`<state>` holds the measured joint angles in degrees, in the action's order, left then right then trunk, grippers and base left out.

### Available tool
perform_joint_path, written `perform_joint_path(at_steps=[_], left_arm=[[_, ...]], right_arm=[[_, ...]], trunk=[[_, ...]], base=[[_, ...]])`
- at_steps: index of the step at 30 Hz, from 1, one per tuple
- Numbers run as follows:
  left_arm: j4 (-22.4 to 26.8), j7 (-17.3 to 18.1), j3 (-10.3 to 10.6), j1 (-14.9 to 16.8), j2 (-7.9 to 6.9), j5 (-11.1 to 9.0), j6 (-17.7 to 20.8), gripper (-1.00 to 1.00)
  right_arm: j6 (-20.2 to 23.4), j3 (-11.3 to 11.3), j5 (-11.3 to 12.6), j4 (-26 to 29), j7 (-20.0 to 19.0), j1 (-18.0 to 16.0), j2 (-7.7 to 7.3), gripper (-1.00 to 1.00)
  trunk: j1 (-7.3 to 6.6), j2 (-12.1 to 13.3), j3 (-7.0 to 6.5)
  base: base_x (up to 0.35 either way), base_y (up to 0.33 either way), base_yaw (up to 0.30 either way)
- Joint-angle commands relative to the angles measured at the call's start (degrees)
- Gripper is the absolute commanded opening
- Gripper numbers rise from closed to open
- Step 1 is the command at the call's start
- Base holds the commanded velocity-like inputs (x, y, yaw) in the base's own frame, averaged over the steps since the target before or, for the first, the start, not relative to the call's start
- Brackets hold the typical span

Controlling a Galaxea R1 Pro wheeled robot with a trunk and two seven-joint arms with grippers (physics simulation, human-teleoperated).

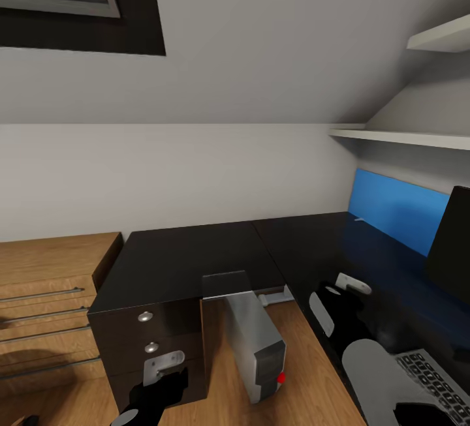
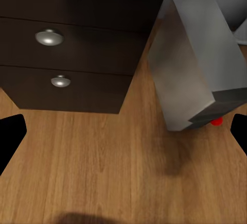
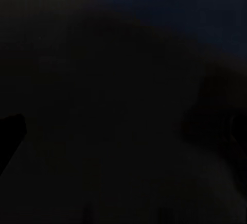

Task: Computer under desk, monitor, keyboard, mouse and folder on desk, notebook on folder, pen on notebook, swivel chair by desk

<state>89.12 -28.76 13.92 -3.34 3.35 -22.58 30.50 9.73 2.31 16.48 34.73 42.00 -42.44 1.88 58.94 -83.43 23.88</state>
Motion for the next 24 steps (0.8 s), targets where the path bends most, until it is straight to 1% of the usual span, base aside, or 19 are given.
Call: perform_joint_path(at_steps=[1, 4, 5, 6, 9, 12, 14, 15, 16, 17, 19, 23, 24], left_arm=[[0.1, -0.5, 0.1, 0.0, -0.01, -0.6, 0.1, 1.0], [0.1, -0.5, 0.1, 0.0, -0.01, -0.6, 0.1, 1.0], [0.1, -0.5, 0.1, 0.0, -0.01, -0.6, 0.1, 1.0], [0.1, -0.5, 0.1, 0.0, -0.01, -0.6, 0.1, 1.0], [0.1, -0.5, 0.1, 0.0, -0.01, -0.6, 0.1, 1.0], [0.1, -0.5, 0.1, 0.0, -0.01, -0.6, 0.1, 1.0], [0.1, -0.5, 0.1, 0.0, -0.01, -0.6, 0.1, 1.0], [0.1, -0.5, 0.1, 0.0, -0.01, -0.6, 0.1, 1.0], [0.1, -0.5, 0.1, 0.0, -0.01, -0.6, 0.1, 1.0], [0.1, -0.5, 0.1, 0.0, -0.01, -0.5, 0.1, 1.0], [0.1, -0.5, 0.1, 0.0, -0.01, -0.5, 0.1, 1.0], [0.1, -0.5, 0.1, 0.0, -0.01, -0.6, 0.1, 1.0], [0.1, -0.5, 0.1, 0.0, -0.01, -0.6, 0.1, 1.0]], right_arm=[[0.4, 0.1, -0.6, 0.1, 0.3, 0.0, 0.46, 1.0], [0.4, 0.1, -2.1, 0.1, 0.4, 0.1, 1.57, 1.0], [0.4, 0.1, -2.9, 0.1, 0.5, 0.2, 2.35, 1.0], [0.4, 0.1, -3.6, 0.1, 0.6, 0.7, 3.57, 1.0], [0.4, -0.1, -4.1, 0.1, 1.1, 1.3, 4.7, 1.0], [0.4, -0.8, -4.3, 0.2, 2.1, 1.8, 5.61, 1.0], [0.4, -1.7, -4.5, 0.2, 3.1, 2.0, 6.06, 1.0], [0.4, -2.8, -4.6, 0.2, 4.3, 2.2, 6.39, 1.0], [0.4, -3.5, -4.6, 0.2, 4.8, 2.2, 6.51, 1.0], [0.4, -6.4, -4.7, 0.2, 7.0, 2.4, 6.9, 1.0], [0.4, -7.5, -4.6, 0.1, 7.5, 2.5, 7.24, 1.0], [0.4, -8.5, -4.6, -0.1, 7.8, 2.7, 8.12, 1.0], [0.4, -8.7, -4.6, -0.1, 7.9, 2.8, 8.12, 1.0]], trunk=[[0.0, 0.0, 0.05], [0.0, 0.0, 0.05], [0.0, 0.0, 0.05], [0.0, 0.0, 0.05], [0.0, 0.0, 0.05], [0.0, 0.0, 0.05], [0.0, 0.0, 0.05], [0.0, 0.0, 0.05], [0.0, 0.0, 0.05], [0.0, 0.0, 0.05], [0.0, 0.0, 0.05], [0.0, 0.0, 0.05], [0.0, 0.0, 0.05]], base=[[0.0, 0.0, 0.13], [0.0, 0.0, 0.18], [0.0, 0.0, 0.227], [0.0, 0.0, 0.25], [0.0, 0.0, 0.258], [0.0, 0.0, 0.266], [0.0, 0.0, 0.269], [0.0, 0.0, 0.271], [0.0, 0.0, 0.272], [0.0, 0.0, 0.273], [0.0, 0.0, 0.273], [0.0, 0.0, 0.274], [0.0, 0.0, 0.274]])
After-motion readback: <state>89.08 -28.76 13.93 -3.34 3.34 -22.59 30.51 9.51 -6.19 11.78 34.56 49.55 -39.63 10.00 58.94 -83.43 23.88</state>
